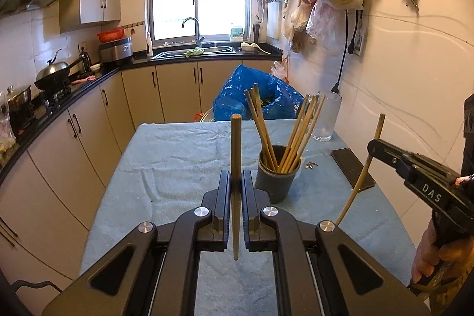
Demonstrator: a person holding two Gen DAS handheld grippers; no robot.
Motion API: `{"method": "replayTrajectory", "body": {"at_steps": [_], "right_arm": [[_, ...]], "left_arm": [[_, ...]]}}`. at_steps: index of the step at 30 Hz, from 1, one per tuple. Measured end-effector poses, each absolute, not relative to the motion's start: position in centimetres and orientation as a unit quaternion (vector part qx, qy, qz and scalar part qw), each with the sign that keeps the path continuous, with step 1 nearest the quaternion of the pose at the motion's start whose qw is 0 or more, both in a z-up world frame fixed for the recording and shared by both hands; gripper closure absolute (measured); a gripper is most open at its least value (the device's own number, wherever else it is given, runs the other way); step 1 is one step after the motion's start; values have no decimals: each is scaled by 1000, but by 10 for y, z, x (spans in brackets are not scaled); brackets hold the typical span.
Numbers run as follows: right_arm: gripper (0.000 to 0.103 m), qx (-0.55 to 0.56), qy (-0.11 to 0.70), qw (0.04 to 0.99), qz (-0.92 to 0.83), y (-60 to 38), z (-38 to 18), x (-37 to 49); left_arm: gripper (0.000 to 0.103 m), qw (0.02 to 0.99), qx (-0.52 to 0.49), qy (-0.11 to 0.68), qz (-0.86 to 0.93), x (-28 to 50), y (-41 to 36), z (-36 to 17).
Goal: Organize utensils
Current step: 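Carry both upright chopsticks over the black cup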
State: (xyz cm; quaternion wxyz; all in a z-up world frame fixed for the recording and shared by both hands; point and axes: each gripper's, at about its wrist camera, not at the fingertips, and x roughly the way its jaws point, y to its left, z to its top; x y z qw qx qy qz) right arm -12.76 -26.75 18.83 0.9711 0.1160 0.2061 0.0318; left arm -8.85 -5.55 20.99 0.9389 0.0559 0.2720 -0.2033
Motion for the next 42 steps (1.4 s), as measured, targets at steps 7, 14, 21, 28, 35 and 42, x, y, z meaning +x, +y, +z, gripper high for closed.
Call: {"method": "replayTrajectory", "body": {"at_steps": [7, 14, 21, 28, 35, 42], "right_arm": [[95, 119, 201, 972, 34, -270, 196, -122], [95, 121, 194, 973, 36, -274, 204, -119], [95, 120, 189, 974, 37, -275, 211, -118], [95, 121, 184, 975, 37, -279, 216, -119], [95, 121, 179, 976, 38, -279, 219, -122], [95, 122, 174, 977, 37, -280, 224, -123]], "left_arm": [[97, 937, 66, 277, -202, -79, -59, 210], [97, 936, 70, 282, -201, -73, -61, 209], [97, 935, 75, 281, -204, -68, -62, 211], [97, 933, 80, 283, -206, -67, -60, 211], [97, 933, 80, 282, -210, -67, -60, 214], [97, 933, 96, 266, -222, -69, -69, 230]]}}
